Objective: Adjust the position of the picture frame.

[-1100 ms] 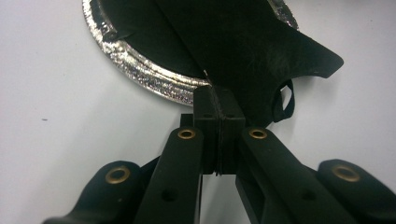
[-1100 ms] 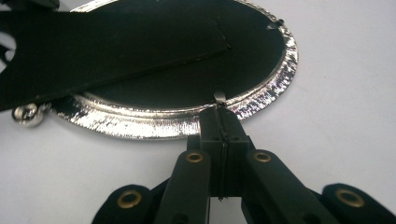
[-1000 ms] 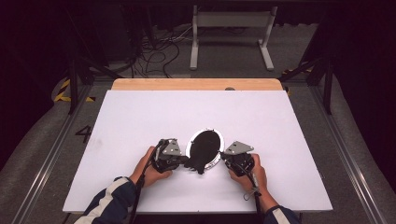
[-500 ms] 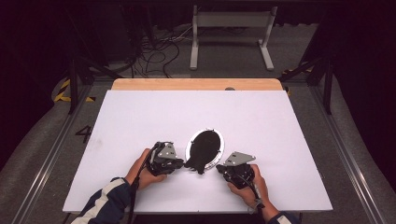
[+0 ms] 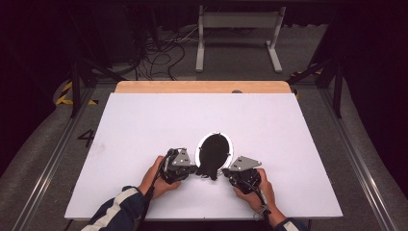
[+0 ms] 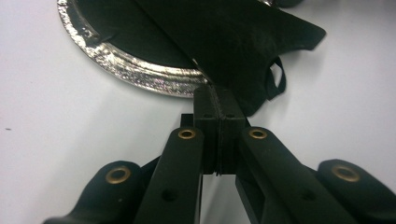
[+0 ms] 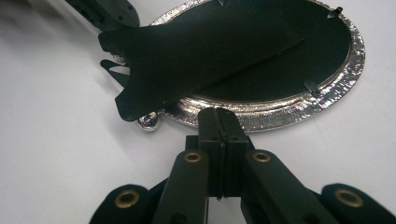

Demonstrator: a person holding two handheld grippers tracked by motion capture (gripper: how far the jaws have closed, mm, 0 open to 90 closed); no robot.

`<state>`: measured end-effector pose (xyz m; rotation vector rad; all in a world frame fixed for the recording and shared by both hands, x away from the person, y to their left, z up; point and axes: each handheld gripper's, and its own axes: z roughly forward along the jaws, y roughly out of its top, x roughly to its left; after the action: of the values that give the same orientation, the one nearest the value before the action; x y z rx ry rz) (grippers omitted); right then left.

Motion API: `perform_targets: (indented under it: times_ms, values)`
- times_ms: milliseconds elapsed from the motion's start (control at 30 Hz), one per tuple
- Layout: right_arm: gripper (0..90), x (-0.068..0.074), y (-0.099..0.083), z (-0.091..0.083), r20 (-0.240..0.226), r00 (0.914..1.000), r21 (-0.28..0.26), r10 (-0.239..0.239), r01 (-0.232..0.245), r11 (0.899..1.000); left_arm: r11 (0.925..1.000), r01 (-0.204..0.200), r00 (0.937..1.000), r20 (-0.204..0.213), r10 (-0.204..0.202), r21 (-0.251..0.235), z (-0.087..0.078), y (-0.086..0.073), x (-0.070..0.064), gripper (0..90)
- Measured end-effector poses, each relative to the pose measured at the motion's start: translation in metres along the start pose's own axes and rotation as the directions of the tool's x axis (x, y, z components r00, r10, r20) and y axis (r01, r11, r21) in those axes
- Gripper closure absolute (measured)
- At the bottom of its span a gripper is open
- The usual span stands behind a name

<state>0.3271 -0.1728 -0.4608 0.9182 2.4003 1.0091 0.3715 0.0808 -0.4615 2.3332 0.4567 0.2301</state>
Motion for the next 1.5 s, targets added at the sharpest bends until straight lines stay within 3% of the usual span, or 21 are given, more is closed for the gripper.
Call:
perform_targets:
  times_ms: [100,200,300,400,567,833,1033,1100,1167,1233,1367,1500]
  values:
    - [89.6,-0.001,0.0,0.0,-0.001,1.0,-0.001,0.004,-0.004,1.0,1.0,0.008,1.0,-0.004,-0.008,-0.004,0.002,0.002,0.002,89.8]
    - [89.6,-0.004,0.001,0.0,0.027,0.9996,0.007,0.002,-0.003,1.0,1.0,0.008,0.9999,-0.007,-0.008,0.0,0.003,0.003,0.001,89.9]
    - [90.0,-0.016,-0.002,0.001,0.019,0.9981,-0.008,0.059,-0.059,0.998,1.0,0.009,0.9999,-0.006,-0.009,0.003,0.003,0.004,0.002,89.9]
    - [90.0,-0.022,-0.003,0.001,0.005,0.9964,-0.021,0.085,-0.085,0.996,1.0,-0.003,0.9999,-0.011,0.003,0.004,0.005,0.006,0.002,89.8]
    - [90.0,-0.023,0.0,0.004,0.053,0.9964,-0.011,0.065,-0.065,0.998,1.0,0.002,0.9997,-0.026,-0.002,0.004,0.008,0.01,0.003,89.9]
    - [90.0,-0.032,0.003,0.008,0.092,0.9932,-0.011,0.071,-0.071,0.997,0.9998,0.022,0.9994,-0.026,-0.022,0.0,0.014,0.016,0.006,89.9]
    - [88.7,-0.034,0.002,0.008,0.086,0.9932,-0.02,0.079,-0.078,0.997,0.9992,0.036,0.9991,-0.024,-0.036,-0.019,0.015,0.014,0.005,89.7]
    - [87.7,-0.035,0.0,0.004,0.073,0.9941,-0.02,0.08,-0.078,0.997,0.9996,-0.027,0.9977,-0.063,0.027,-0.01,0.01,0.013,0.002,87.5]
    - [90.0,-0.037,-0.004,-0.004,0.059,0.9958,-0.058,0.07,-0.067,0.996,0.9981,-0.032,0.9984,-0.048,0.029,-0.054,-0.001,0.01,0.002,87.7]
    - [90.0,-0.038,-0.007,-0.013,0.046,0.9973,-0.073,0.057,-0.054,0.996,0.9966,-0.06,0.9963,-0.066,0.056,-0.056,-0.013,0.005,0.001,87.8]
    - [87.1,-0.038,-0.011,-0.027,0.019,0.9978,-0.069,0.064,-0.063,0.996,0.9976,-0.055,0.9972,-0.054,0.052,-0.042,-0.031,-0.014,0.002,86.7]
    - [83.9,-0.026,-0.007,-0.028,-0.015,0.9982,-0.078,0.058,-0.059,0.995,0.9983,-0.044,0.9973,-0.06,0.042,-0.039,-0.049,-0.033,-0.001,86.0]
